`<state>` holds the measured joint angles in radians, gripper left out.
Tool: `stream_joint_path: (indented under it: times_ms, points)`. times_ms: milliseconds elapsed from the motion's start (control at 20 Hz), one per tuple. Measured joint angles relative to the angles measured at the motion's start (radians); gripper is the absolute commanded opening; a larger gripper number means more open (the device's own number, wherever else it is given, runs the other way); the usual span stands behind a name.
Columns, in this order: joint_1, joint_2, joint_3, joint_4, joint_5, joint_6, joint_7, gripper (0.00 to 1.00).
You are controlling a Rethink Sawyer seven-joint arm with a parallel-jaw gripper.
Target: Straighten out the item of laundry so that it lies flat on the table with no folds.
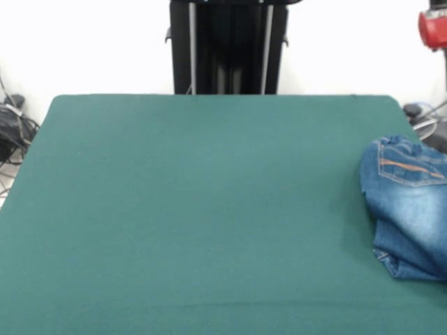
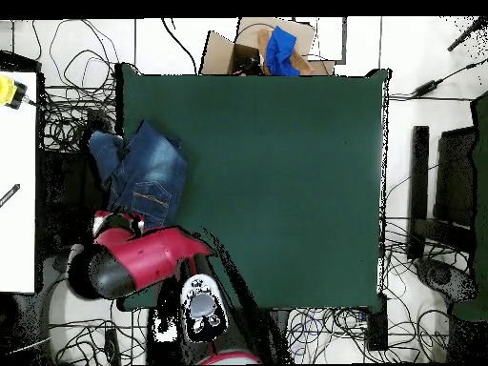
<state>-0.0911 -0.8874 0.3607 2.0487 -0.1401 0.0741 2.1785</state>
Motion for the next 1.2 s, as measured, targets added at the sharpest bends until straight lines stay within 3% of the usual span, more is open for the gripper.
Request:
stream_joint_path:
  times_ms: [400, 900, 1200]
  points:
    - [-0.185, 0.042, 0.104, -0.019, 0.0, 0.0, 0.0, 0.0]
    - [-0.273, 0.057, 0.196, -0.083, 0.0, 0.051, 0.0, 0.0]
    - [-0.284, 0.067, 0.214, -0.124, 0.0, 0.077, 0.0, 0.0]
